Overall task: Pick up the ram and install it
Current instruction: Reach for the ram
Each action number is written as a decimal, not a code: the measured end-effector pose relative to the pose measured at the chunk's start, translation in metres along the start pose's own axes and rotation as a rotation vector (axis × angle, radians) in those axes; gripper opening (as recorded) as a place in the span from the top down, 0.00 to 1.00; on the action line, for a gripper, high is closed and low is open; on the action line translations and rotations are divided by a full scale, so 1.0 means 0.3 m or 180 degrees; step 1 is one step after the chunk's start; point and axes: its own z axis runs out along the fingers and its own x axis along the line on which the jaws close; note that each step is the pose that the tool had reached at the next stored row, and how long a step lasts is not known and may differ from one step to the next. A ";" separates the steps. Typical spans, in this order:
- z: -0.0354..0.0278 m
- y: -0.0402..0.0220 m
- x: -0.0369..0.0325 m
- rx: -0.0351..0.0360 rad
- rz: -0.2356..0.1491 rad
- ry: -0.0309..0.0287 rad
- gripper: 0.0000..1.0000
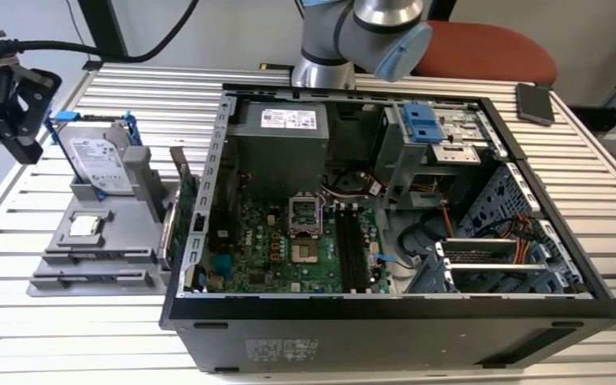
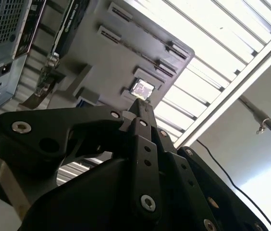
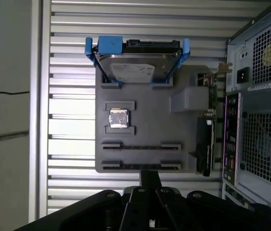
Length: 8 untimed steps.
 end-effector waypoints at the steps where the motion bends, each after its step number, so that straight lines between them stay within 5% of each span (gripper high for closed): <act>1: 0.001 -0.003 0.001 0.0000 0.0000 0.0000 1.00; 8: 0.003 -0.017 0.001 0.0000 0.0000 0.0002 1.00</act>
